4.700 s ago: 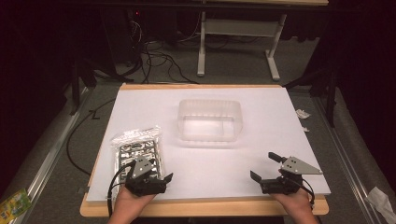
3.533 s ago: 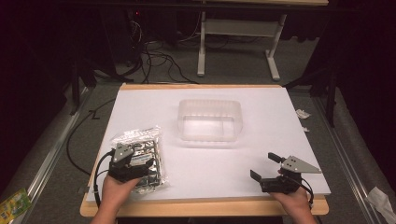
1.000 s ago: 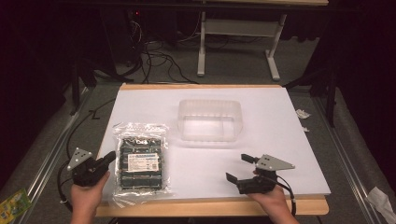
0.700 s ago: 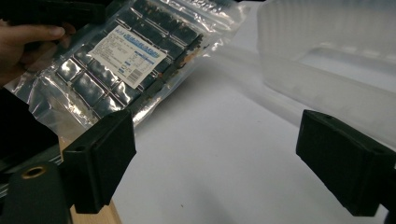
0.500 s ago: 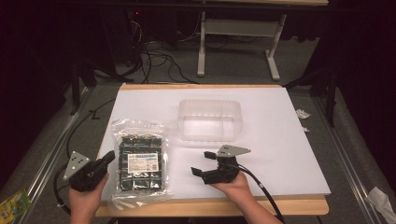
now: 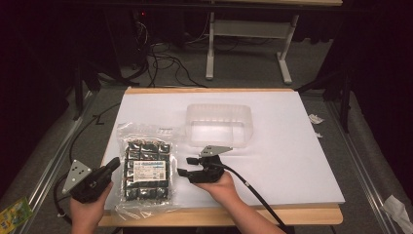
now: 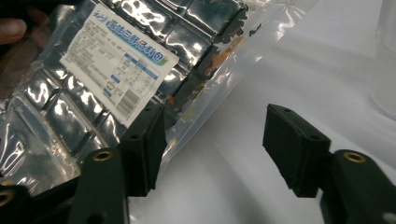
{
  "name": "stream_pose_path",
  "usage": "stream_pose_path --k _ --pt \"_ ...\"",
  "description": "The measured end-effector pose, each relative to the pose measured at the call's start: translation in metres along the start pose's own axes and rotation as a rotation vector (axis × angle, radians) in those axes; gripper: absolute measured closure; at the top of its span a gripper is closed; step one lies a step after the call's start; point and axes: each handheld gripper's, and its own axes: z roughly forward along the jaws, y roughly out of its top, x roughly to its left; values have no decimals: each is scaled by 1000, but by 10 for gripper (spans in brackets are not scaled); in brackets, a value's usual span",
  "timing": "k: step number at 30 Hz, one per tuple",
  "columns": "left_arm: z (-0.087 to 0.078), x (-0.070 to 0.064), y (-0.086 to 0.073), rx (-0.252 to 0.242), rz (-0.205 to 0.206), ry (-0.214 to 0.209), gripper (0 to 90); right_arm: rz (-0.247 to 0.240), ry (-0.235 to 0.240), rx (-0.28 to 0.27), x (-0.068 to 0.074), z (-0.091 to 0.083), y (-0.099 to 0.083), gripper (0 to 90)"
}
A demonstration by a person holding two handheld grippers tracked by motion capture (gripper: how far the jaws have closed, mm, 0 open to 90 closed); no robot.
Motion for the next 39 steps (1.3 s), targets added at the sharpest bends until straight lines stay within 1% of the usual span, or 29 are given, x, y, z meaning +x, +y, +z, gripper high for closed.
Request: stream_pose_path --k 3,5,7,8,10,12,15,16,17,18,19,21,22,23,24,28,29,30,33,36,39 --pt "0 -1 1 -10 6 -5 900 17 1 4 -2 8 3 465" --pt "-1 -1 1 -13 9 -9 900 29 11 10 -4 13 5 502" --pt "-1 -1 1 -16 15 -12 900 56 25 17 -6 18 6 542" --pt "-1 -1 1 -18 15 -12 900 58 29 22 -7 21 7 554" --pt "-1 -1 1 -20 18 -14 900 67 40 26 -7 23 7 615" --pt "-1 -2 1 -25 17 -17 900 63 52 29 -7 26 7 662" --pt "-1 -2 1 -24 16 -19 900 81 83 39 -7 28 7 751" --pt "-1 -1 1 -24 16 -18 900 84 84 36 -7 27 7 794" --pt "-1 -1 1 -24 15 -20 900 91 86 31 -6 26 8 823" --pt "-1 -1 1 -25 14 -18 900 88 93 27 -7 25 8 841" --pt "-2 0 1 -31 1 -20 900 93 97 20 -6 24 9 853" --pt "-3 1 2 -37 -6 -20 900 94 102 -17 -4 17 13 881" --pt "-3 1 3 -41 -11 -23 900 94 104 -28 -4 15 15 891" --pt "-3 1 3 -41 -11 -23 900 94 104 -28 -4 15 15 891" --pt "-3 -1 5 -45 -8 -31 900 85 99 -63 -1 4 21 900" --pt "0 -11 11 -53 9 -48 900 49 64 -83 1 -12 27 900" --pt "0 -11 11 -53 9 -48 900 41 53 -91 1 -16 28 900" --pt "4 -17 14 -57 17 -59 900 34 45 -101 0 -23 29 900" --pt "11 -25 19 -58 34 -66 900 31 26 -116 -2 -36 30 900" --pt "23 -34 24 -58 42 -78 900 11 -3 -135 -4 -52 30 900" --pt "34 -44 30 -50 58 -101 900 3 -34 -154 -8 -68 30 900"
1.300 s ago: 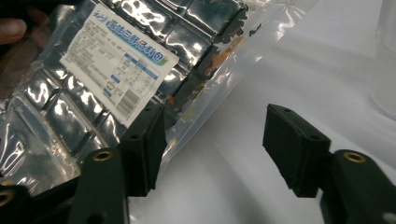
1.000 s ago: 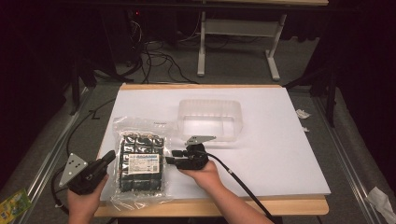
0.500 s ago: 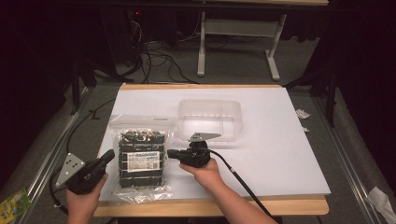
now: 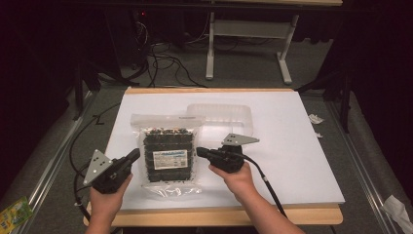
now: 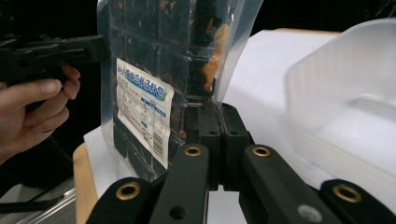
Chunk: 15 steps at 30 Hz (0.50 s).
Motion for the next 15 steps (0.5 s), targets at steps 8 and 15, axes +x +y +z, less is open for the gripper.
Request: stream_pose_path --k 8,15 --pt "32 -25 12 0 34 -56 900 -13 -61 -45 -15 -43 3 900" --pt "68 -53 22 -15 62 -111 900 -36 -144 -94 -28 -85 3 900"
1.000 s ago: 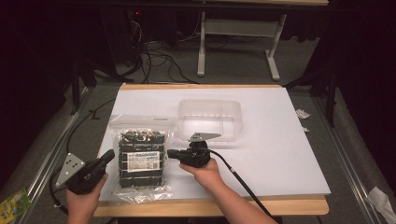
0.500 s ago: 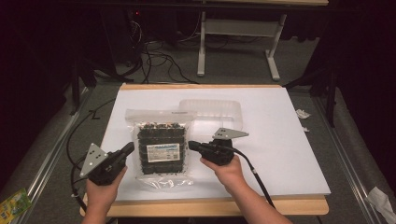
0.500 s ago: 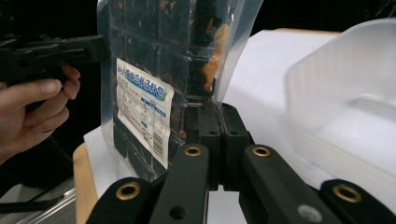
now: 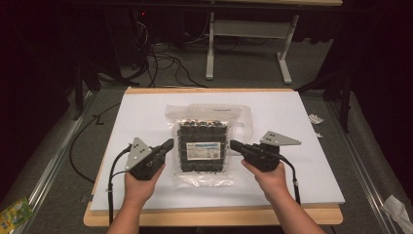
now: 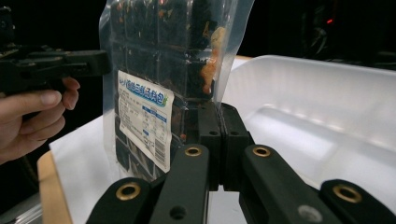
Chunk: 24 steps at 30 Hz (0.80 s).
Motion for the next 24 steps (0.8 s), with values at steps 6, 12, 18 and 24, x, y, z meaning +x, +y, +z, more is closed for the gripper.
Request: stream_pose_path --k 6,12,18,24 --pt "29 -21 4 25 31 -55 900 -2 -61 -40 -17 -34 -3 900" --pt "43 -32 -4 44 74 -65 900 -9 -96 -51 -27 -49 -19 900" --pt "43 -36 -8 36 91 -69 900 5 -104 -62 -31 -48 -34 900" --pt "40 -39 -21 40 90 -59 900 -26 -120 -17 -27 -46 -45 900"
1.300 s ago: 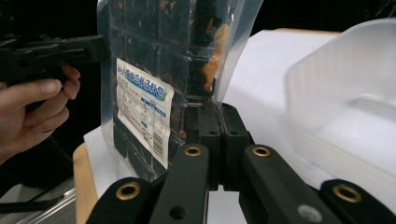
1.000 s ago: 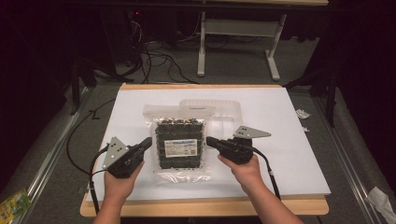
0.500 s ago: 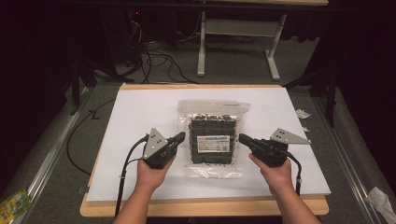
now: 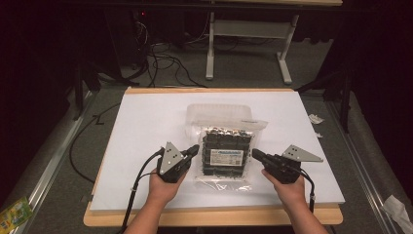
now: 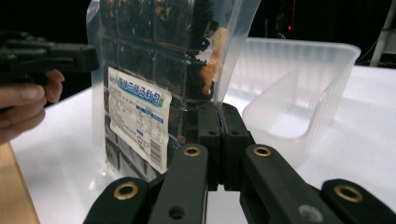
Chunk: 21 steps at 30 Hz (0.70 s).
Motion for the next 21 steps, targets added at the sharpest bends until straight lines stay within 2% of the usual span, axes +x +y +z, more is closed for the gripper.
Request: stream_pose_path --k 4,5,8,9,10,13,14,15,17,21 --pt "-4 -2 -3 -16 12 3 900 -14 0 -7 4 -2 -3 899" --pt "-6 -3 -4 -17 33 5 900 -26 6 -7 5 -3 -4 870" --pt "-8 -4 -4 -22 39 5 900 -30 19 -4 5 -4 -4 829" --pt "-8 -6 -5 -26 51 8 900 -28 34 1 5 -4 -3 729" --pt "-8 -6 -5 -26 51 8 900 -28 34 1 5 -4 -3 729" --pt "-9 -6 -5 -26 61 9 900 -23 73 14 5 -1 -2 556" --pt "-9 -6 -5 -26 62 9 900 -20 93 24 4 1 0 443" --pt "-9 -6 -5 -26 62 9 900 -20 93 24 4 1 0 443" --pt "-9 -6 -6 -25 63 8 900 11 123 26 0 8 3 344" --pt "-9 -5 -6 -25 61 6 900 19 134 31 -3 17 9 318"
